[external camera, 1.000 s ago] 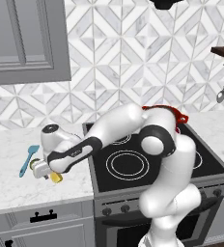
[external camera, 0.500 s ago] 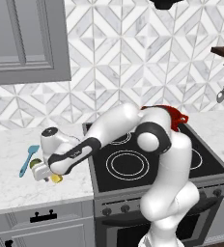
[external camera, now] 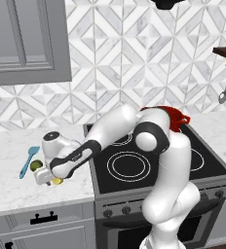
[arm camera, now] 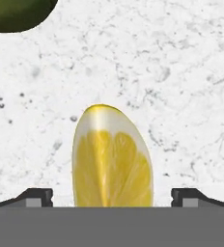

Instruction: Put the lime and lemon wedge in the pot. Retrieve the spatula and lightly stir the vegetables in the pot.

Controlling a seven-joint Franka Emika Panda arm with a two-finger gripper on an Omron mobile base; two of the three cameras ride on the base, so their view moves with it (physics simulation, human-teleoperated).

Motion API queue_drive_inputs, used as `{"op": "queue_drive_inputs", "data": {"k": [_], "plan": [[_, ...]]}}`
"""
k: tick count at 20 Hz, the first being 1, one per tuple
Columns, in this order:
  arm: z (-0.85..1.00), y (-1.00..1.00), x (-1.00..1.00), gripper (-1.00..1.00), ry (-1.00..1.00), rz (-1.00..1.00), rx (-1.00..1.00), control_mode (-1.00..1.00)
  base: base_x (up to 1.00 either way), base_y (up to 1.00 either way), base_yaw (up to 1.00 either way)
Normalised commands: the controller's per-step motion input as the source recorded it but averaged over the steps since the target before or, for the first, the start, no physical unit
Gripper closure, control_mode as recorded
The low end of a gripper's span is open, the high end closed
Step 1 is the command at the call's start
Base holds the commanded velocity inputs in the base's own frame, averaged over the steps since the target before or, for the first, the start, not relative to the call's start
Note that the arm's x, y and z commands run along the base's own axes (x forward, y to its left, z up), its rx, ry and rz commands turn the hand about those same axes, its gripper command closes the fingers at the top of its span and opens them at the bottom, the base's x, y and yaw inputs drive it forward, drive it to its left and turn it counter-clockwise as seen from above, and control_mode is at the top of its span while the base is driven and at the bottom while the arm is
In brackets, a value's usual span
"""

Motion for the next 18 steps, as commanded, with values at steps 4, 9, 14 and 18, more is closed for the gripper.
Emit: {"op": "queue_drive_inputs", "data": {"k": [4,9,14,18], "plan": [[-0.19,-0.01,0.0,1.0,0.02,0.0,0.0,-1.0,0.0,0.0,0.0],[-0.06,-0.06,0.0,1.0,0.02,0.0,0.0,-1.0,0.0,0.0,0.0],[0.27,-0.73,-0.03,1.0,0.0,-0.02,0.0,-1.0,0.0,0.0,0.0],[0.01,-1.0,-0.01,1.0,0.0,-0.01,0.0,-1.0,0.0,0.0,0.0]]}}
